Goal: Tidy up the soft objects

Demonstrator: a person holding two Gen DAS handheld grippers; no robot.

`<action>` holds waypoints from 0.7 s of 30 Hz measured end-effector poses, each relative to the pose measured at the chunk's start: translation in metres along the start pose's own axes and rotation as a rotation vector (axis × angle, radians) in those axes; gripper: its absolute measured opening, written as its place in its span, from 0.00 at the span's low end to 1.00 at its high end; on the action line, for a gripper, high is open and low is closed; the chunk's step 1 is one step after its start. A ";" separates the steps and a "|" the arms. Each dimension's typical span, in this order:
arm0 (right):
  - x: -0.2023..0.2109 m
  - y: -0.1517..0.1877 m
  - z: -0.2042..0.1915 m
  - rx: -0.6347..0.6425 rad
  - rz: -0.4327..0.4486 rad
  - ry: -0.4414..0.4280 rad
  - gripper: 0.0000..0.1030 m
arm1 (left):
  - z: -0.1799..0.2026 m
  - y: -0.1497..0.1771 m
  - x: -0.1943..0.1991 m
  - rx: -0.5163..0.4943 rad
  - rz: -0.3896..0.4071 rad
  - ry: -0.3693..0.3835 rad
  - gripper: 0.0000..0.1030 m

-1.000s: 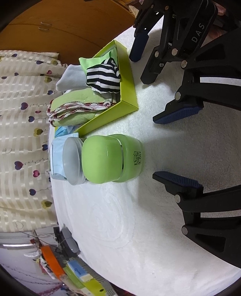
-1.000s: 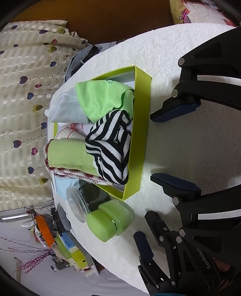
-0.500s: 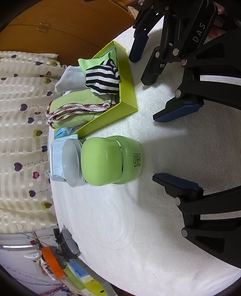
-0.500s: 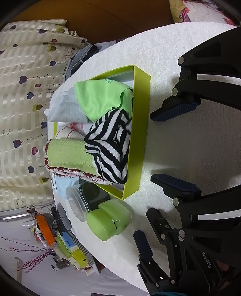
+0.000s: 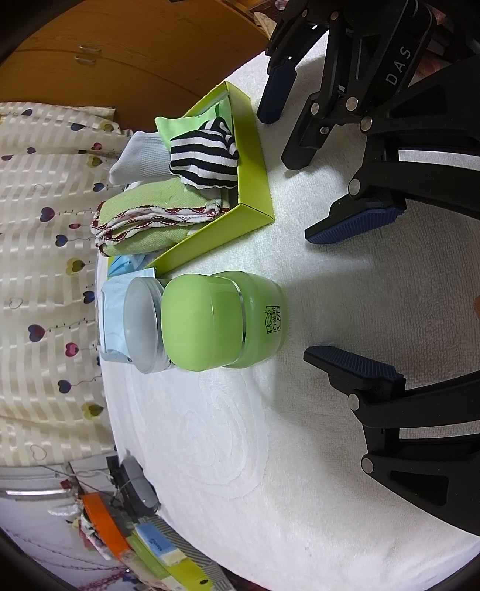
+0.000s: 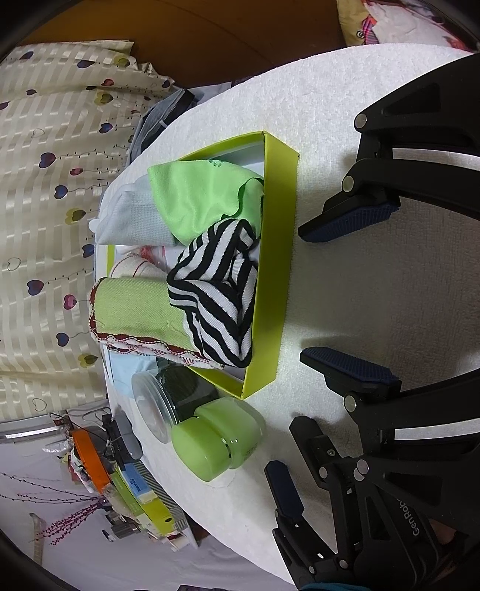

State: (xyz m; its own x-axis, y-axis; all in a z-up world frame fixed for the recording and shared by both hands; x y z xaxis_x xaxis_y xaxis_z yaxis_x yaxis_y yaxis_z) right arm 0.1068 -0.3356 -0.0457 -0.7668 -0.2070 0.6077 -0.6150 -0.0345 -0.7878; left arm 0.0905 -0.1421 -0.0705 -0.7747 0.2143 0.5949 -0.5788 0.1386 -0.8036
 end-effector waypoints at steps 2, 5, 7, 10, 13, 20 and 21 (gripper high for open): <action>0.000 0.000 0.000 0.000 0.000 -0.001 0.58 | 0.000 0.000 0.000 0.000 0.000 0.000 0.55; 0.000 0.000 0.000 0.000 0.000 0.000 0.58 | 0.000 0.000 0.000 0.000 0.000 0.000 0.55; 0.000 0.000 0.000 0.000 0.000 0.000 0.58 | 0.000 0.000 0.000 0.000 0.000 0.000 0.55; 0.000 0.000 0.000 0.000 0.000 0.000 0.58 | 0.000 0.000 0.000 0.000 0.000 0.000 0.55; 0.000 0.000 0.000 0.001 0.000 0.000 0.58 | 0.000 0.000 0.000 0.001 0.000 0.000 0.55; -0.001 -0.003 0.001 0.006 -0.012 0.030 0.58 | 0.000 -0.001 -0.001 -0.016 -0.012 0.007 0.55; -0.001 -0.003 0.001 0.004 -0.014 0.033 0.58 | 0.000 -0.001 -0.002 -0.020 -0.014 0.009 0.55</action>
State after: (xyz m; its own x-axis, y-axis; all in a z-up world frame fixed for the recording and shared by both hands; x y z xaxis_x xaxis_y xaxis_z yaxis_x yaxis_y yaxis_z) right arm 0.1097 -0.3365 -0.0438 -0.7635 -0.1742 0.6218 -0.6252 -0.0414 -0.7793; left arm 0.0922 -0.1425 -0.0709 -0.7639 0.2211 0.6062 -0.5844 0.1612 -0.7953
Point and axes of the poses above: each gripper's, at about its wrist camera, not at the fingertips, and x roughly against the way its jaws point, z to its right, y to its underside, the point moved 4 cm from there along -x, roughly the way its jaws point, and after that the axes turned 13 degrees about z, right-handed, at the moved point
